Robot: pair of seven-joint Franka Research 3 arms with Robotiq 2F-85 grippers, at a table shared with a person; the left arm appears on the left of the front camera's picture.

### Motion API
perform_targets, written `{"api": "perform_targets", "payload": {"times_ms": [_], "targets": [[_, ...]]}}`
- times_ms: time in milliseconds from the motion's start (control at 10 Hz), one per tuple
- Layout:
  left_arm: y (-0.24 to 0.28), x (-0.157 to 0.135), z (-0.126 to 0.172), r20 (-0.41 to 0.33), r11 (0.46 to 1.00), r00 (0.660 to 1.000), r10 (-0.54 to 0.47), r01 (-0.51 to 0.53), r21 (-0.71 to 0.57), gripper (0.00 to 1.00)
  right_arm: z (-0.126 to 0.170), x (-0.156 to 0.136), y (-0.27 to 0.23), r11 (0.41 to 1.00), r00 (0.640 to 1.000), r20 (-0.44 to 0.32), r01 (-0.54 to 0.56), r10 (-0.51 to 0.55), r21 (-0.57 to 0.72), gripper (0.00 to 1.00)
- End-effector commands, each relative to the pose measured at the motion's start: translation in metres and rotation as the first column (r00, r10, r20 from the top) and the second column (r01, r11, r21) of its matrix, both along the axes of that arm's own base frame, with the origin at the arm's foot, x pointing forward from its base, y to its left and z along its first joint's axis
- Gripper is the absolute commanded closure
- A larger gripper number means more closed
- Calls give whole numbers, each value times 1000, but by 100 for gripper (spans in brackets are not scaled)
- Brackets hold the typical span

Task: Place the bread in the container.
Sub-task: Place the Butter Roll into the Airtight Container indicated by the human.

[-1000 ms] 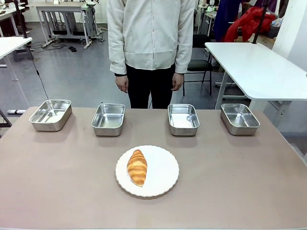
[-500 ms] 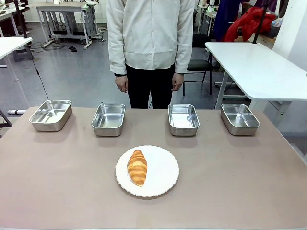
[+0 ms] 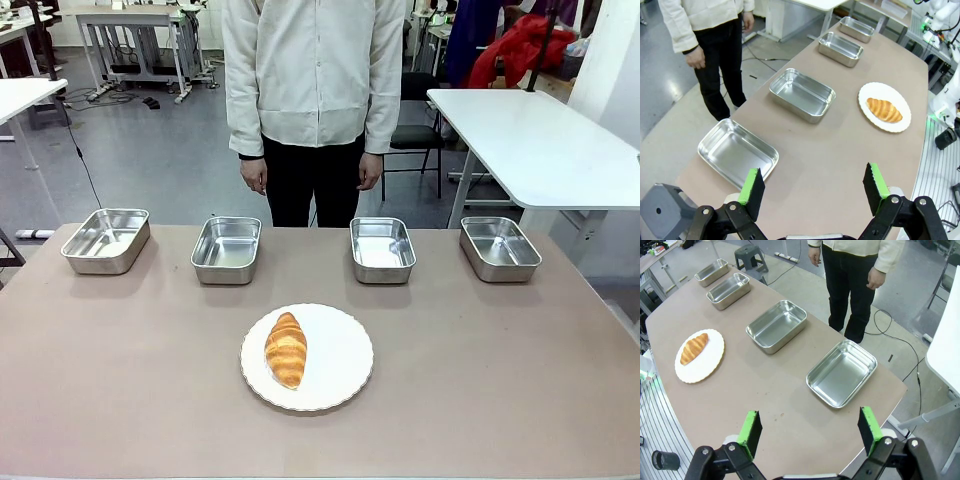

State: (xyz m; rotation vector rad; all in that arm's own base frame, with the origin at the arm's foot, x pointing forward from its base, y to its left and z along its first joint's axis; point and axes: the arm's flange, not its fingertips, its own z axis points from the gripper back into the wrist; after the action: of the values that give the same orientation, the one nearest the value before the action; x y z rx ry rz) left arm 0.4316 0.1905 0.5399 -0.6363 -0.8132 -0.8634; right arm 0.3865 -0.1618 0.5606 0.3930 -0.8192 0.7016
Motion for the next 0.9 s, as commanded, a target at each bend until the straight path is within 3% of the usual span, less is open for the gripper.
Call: {"api": "perform_targets", "payload": {"times_ms": [0, 800], "targets": [[0, -2, 2, 13, 1000, 1000, -5, 5, -3, 0, 1, 2, 0, 1000, 1000, 26, -14, 14, 10, 0], [0, -2, 2, 13, 1000, 1000, -5, 5, -3, 0, 1, 2, 0, 1000, 1000, 26, -14, 14, 10, 0]]}}
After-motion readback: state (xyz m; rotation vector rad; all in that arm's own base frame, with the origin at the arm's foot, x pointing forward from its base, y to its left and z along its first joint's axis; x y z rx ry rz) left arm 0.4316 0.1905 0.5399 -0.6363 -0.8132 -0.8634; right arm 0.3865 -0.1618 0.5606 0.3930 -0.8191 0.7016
